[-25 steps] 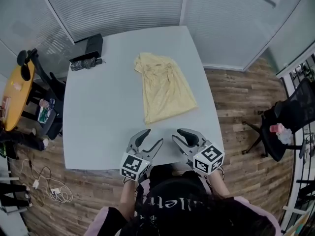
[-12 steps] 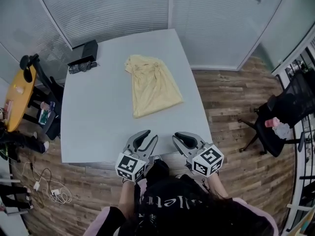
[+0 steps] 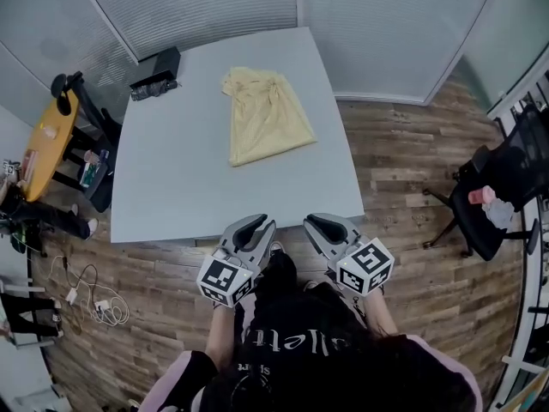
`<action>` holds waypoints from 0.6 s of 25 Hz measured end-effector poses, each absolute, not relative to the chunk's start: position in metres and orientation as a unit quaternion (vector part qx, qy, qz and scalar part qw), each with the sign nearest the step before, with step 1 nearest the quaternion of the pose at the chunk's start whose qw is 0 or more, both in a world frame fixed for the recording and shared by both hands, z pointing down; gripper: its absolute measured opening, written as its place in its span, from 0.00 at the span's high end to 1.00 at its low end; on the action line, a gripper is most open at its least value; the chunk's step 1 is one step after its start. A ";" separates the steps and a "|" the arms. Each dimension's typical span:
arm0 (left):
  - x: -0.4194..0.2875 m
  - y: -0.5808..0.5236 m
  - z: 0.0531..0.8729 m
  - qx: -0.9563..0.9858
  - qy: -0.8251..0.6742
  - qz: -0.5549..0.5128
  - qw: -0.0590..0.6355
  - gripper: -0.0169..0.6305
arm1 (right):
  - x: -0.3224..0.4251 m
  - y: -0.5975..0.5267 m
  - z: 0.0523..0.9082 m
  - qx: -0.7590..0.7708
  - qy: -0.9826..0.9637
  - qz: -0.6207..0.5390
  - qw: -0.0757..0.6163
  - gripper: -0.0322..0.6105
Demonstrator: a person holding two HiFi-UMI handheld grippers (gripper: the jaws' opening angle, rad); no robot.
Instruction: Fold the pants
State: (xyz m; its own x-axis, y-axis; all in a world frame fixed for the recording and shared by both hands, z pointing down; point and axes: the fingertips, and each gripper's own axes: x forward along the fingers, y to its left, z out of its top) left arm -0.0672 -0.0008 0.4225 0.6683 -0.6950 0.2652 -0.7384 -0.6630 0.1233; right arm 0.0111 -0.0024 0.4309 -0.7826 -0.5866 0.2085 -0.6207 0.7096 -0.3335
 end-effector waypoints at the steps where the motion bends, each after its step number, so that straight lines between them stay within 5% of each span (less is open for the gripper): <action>1: -0.064 0.007 0.422 0.906 -0.396 0.098 0.110 0.84 | 0.013 0.003 0.430 0.324 -0.925 0.195 0.043 0.88; 15: -0.057 0.075 0.417 0.900 -0.412 0.100 0.104 0.88 | 0.012 0.063 0.426 0.282 -0.943 0.168 0.057 0.89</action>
State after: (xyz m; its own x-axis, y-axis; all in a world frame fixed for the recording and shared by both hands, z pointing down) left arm -0.0567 0.0754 0.4175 0.6400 -0.7212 0.2650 -0.7626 -0.6384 0.1045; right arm 0.0119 0.0630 0.4257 -0.8343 -0.5126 0.2030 -0.5512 0.7842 -0.2851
